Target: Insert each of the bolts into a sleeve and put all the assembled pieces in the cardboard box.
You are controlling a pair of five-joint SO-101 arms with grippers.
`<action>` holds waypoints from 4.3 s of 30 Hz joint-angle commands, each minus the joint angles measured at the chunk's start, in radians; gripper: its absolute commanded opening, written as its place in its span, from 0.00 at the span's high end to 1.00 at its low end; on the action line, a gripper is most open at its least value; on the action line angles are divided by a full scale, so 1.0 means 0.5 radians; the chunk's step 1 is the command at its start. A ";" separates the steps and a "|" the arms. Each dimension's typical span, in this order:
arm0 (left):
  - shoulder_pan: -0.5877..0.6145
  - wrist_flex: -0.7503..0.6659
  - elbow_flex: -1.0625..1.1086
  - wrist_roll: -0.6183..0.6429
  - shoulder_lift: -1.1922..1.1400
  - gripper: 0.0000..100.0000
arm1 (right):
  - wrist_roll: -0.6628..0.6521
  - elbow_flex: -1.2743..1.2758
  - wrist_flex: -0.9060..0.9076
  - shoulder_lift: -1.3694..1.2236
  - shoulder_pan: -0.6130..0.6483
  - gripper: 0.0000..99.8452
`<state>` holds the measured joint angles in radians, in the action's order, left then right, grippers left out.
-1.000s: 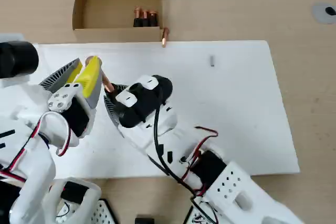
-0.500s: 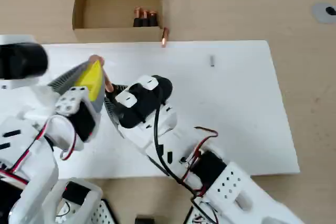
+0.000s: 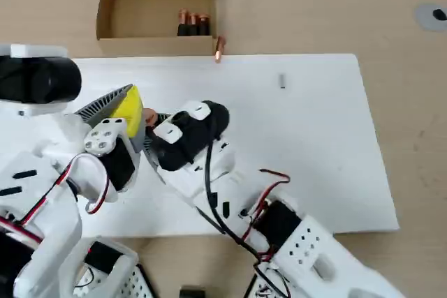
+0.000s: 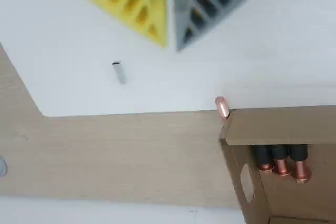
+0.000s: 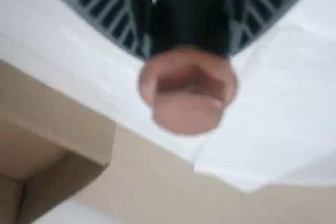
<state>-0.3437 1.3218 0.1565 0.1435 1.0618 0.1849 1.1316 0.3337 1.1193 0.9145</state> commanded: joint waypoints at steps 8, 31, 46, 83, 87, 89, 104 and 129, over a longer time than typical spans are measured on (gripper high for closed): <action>0.583 -0.255 -0.021 0.107 0.008 0.94 | 0.018 -0.091 -0.043 0.026 -0.115 0.99; 1.221 -0.292 0.503 -0.178 0.014 0.99 | 0.074 -3.119 0.258 -2.785 -0.953 0.99; 1.221 -0.295 0.715 -0.178 0.014 0.99 | -0.009 -5.246 0.387 -4.859 -1.005 0.99; 0.350 -1.550 0.819 0.193 -1.103 0.88 | -0.080 -5.596 2.114 -3.951 -1.784 0.79; 0.215 -1.418 0.218 0.187 -1.775 0.88 | -0.086 -5.596 2.295 -3.859 -1.923 0.79; 0.107 -1.301 -0.083 0.187 -2.030 0.88 | -0.086 -5.596 2.344 -3.840 -1.972 0.79; 0.006 -0.512 -1.737 0.334 -3.328 0.88 | -0.080 -5.587 2.470 -3.840 -2.137 0.79; 0.089 -0.282 -2.854 0.325 -4.246 0.88 | -0.092 -5.596 2.694 -3.840 -2.134 0.79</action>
<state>-0.3237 1.2190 -1.2106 0.3092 -1.0817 0.1527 -1.6149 1.6763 -0.8922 -0.1320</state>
